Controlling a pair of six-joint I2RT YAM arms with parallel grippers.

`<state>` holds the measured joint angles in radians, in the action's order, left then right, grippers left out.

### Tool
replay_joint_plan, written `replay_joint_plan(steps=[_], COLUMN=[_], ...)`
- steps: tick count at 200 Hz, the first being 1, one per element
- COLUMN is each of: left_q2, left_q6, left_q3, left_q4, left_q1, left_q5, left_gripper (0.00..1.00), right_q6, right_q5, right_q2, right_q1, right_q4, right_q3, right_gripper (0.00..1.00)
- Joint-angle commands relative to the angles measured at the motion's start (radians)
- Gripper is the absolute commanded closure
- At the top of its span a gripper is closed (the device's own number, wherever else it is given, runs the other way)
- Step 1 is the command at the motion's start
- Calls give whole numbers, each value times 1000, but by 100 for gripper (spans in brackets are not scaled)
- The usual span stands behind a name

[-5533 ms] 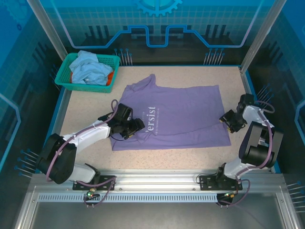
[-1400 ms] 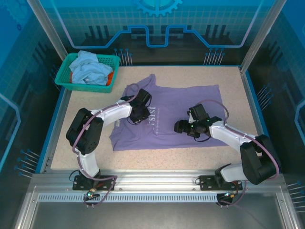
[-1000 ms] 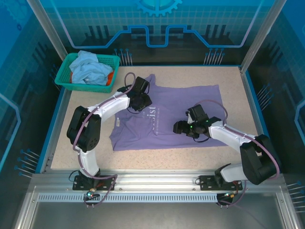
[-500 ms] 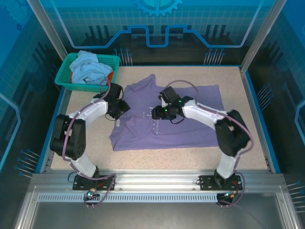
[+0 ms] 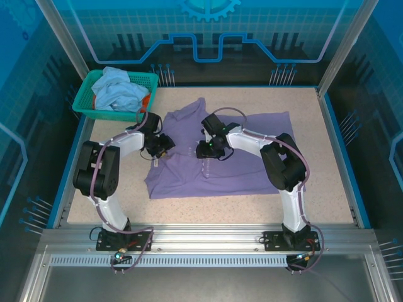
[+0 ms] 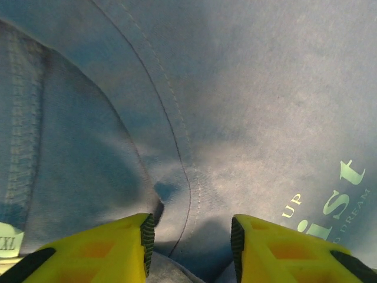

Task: Fold and stack the t-shirts

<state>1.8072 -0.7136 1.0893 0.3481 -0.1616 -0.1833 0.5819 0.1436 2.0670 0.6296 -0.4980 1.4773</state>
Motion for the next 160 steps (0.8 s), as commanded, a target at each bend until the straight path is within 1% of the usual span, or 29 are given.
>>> replay_joint_plan(steps=[1,17,39,61,92,113,127,148,160], left_q2=[10,16,12,-17,-95,-102,-96,-86,-75], left_q6=[31,34,38,52,52,57,57,58,60], left_q3=[-2,0,-2,-13,-63,-77,-80,-76,-69], left_q4=[-12,-8,0,31,44,48,43,36,36], left_q1=[4,4,4,2,2,2,2,3,3], left_q5=[-46,-53,-55,-32,28,25,12,-2,-11], left_gripper=[59,62,64,56,54,54,55,60,63], right_q6=[-16,-18,-17,-16,-22,-22,-23,-23,-26], right_q5=[25,33,39,43,50,51,53,44,46], right_q2=[19,23,40,52,57,66,73,69,67], right_q1=[16,16,15,18,24,26,28,28,28], right_q4=[-25,-27,-36,-44,-47,-48,-56,-53,-51], right_q3=[31,35,49,57,61,68,76,73,72], right_gripper=[60,64,66,67,68,70,74,78,82])
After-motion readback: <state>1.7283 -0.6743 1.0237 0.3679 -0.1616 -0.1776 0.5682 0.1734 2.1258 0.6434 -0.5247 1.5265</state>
